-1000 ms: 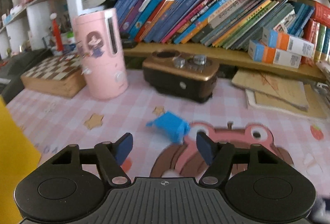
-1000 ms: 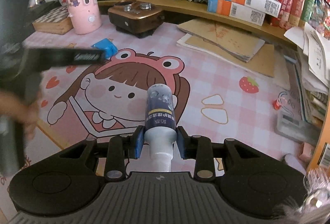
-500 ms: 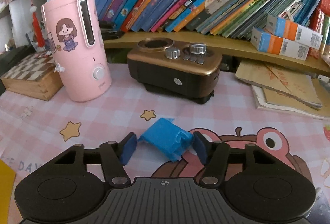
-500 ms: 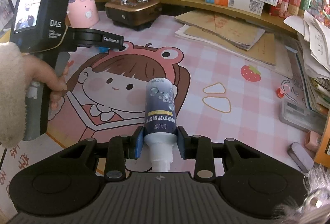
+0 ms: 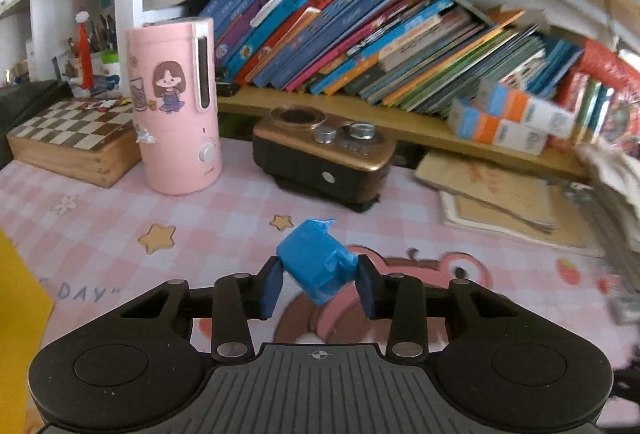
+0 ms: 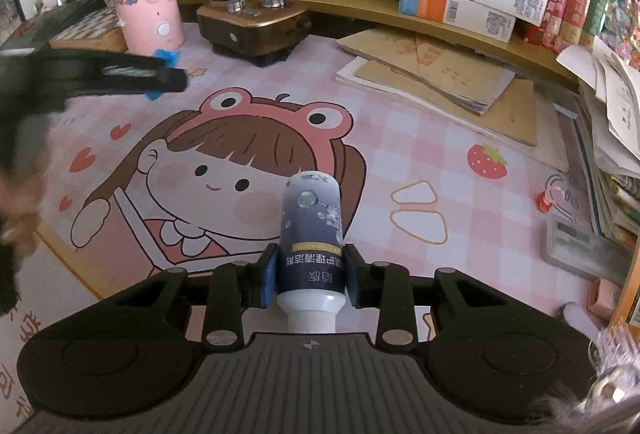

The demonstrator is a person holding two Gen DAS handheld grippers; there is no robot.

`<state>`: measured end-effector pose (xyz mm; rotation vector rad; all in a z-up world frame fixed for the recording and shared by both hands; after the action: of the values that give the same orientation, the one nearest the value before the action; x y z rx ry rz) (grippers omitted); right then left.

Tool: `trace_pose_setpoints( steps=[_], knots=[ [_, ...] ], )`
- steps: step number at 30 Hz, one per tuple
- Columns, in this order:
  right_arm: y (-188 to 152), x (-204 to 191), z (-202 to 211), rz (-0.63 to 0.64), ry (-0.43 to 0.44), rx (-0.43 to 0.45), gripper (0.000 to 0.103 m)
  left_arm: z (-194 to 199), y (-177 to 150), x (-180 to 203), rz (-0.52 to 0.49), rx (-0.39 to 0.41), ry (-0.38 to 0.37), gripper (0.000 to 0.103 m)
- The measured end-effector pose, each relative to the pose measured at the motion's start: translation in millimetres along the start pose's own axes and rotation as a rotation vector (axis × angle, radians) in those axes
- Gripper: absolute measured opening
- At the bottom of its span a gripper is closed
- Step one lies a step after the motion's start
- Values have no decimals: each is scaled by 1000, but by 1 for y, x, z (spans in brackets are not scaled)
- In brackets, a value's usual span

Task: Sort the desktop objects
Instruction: 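Grasp the blue wrapped item with the left gripper while the right gripper holds the spray bottle, then carry the blue item and spray bottle with both grippers toward the yellow box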

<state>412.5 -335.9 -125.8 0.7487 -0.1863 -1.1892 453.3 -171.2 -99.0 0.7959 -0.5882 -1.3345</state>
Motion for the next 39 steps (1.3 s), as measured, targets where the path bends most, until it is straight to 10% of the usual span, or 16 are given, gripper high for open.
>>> trace_pose_setpoints(
  steps=[20,39],
  knots=[
    [-7,-53,69,-71,147,106,31,153,-37,-81,270,8,-109,36],
    [-44,-161,109,-63,254,102,31,214,-77,-147,269,25,-164,36]
  ],
)
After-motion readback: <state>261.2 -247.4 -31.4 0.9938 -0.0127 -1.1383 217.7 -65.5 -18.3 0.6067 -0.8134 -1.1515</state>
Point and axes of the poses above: each gripper's, at about its wrist camera, not at the fingertips, and z roughly against the way its jaws point, x to its right, y to its top, the point moved 7 cm from there along -z, roughly the way its jaws point, and after that the axes turned 15 degrees about y, right-handed, at the moved point
